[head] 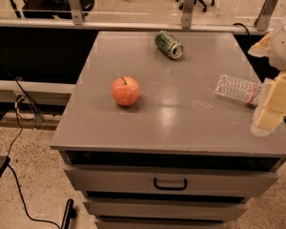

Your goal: Pick apple

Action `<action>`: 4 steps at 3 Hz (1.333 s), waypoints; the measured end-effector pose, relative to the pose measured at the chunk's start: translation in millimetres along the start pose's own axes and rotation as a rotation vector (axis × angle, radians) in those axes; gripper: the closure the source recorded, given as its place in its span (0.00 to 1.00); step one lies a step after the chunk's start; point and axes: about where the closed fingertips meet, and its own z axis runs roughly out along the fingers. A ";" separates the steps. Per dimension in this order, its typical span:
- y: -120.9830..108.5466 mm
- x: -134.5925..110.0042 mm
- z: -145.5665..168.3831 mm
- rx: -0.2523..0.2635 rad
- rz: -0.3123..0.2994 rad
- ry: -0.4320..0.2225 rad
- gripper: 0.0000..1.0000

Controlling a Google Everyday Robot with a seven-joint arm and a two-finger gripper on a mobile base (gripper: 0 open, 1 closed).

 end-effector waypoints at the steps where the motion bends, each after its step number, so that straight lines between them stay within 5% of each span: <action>1: 0.0 0.0 0.0 0.000 0.000 0.000 0.00; 2: -6.7 -13.3 3.2 0.002 -0.017 -0.026 0.00; 4: -27.2 -93.0 42.7 -0.072 -0.111 -0.189 0.00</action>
Offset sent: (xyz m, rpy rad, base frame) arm 0.0222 0.0237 -0.0021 0.0420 -0.0040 0.0492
